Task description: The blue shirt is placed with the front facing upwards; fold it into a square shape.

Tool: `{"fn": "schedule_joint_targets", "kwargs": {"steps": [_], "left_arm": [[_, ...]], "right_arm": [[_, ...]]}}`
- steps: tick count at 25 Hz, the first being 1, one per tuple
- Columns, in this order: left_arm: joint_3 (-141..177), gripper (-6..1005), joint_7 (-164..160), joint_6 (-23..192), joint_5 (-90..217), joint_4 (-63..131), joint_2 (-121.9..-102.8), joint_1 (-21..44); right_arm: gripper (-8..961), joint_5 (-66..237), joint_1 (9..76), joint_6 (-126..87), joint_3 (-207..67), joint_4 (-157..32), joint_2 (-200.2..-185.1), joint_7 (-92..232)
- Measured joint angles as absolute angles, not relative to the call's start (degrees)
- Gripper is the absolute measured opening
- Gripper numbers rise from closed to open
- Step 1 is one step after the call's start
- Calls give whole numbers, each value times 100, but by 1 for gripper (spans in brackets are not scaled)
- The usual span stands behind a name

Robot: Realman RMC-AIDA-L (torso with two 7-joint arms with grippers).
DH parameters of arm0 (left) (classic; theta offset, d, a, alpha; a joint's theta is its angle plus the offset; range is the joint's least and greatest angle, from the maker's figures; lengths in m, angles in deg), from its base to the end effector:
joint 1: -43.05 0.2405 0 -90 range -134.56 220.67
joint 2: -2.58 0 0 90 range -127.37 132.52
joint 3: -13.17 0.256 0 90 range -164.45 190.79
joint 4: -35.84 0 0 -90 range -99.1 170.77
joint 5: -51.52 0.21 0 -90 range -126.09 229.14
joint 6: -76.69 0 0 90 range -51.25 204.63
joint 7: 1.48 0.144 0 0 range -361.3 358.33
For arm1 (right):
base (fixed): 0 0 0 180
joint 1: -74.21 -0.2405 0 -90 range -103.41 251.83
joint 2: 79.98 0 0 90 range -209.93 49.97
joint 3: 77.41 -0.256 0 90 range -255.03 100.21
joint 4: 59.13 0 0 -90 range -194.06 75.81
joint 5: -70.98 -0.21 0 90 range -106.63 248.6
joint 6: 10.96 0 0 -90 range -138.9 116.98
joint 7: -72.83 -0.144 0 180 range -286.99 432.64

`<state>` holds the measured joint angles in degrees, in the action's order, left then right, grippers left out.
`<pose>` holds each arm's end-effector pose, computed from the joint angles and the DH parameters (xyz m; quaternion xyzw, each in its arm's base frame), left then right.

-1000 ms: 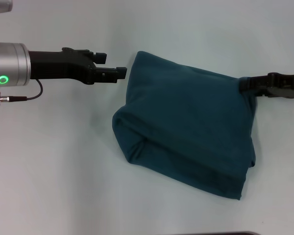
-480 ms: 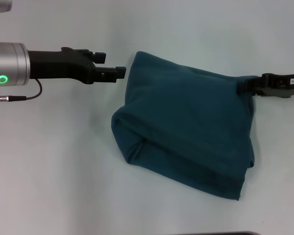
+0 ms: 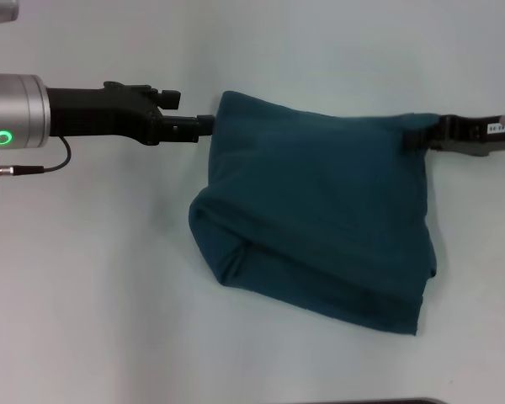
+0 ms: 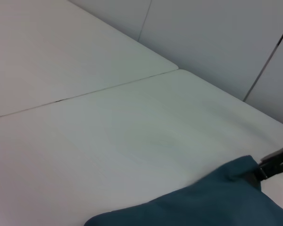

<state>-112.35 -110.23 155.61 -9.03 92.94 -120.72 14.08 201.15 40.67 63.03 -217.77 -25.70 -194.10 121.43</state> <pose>-0.2229 0.3557 -0.0081 -0.9265 -0.3108 -0.1523 0.1477 0.3170 0.3561 0.0134 -0.7560 0.6225 0.1302 0.1547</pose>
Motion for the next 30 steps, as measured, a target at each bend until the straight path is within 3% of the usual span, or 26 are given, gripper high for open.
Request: {"fn": "schedule_joint_targets", "kwargs": {"steps": [6, 17, 30], "left_arm": [[-11240, 799, -11014, 15543, -904, 9287, -12072, 1412], [-11243, 795, -11010, 15474, -903, 9279, -12072, 1410], [-11243, 795, -11052, 15452, -904, 9307, -12067, 1442]], "right_arm": [[36, 19904, 3899, 6064, -21743, -2607, -19480, 12335], [76, 19903, 3483, 5411, -21353, -2625, -19664, 12397], [122, 19859, 3495, 5270, -21279, -2593, -19702, 12474]]}}
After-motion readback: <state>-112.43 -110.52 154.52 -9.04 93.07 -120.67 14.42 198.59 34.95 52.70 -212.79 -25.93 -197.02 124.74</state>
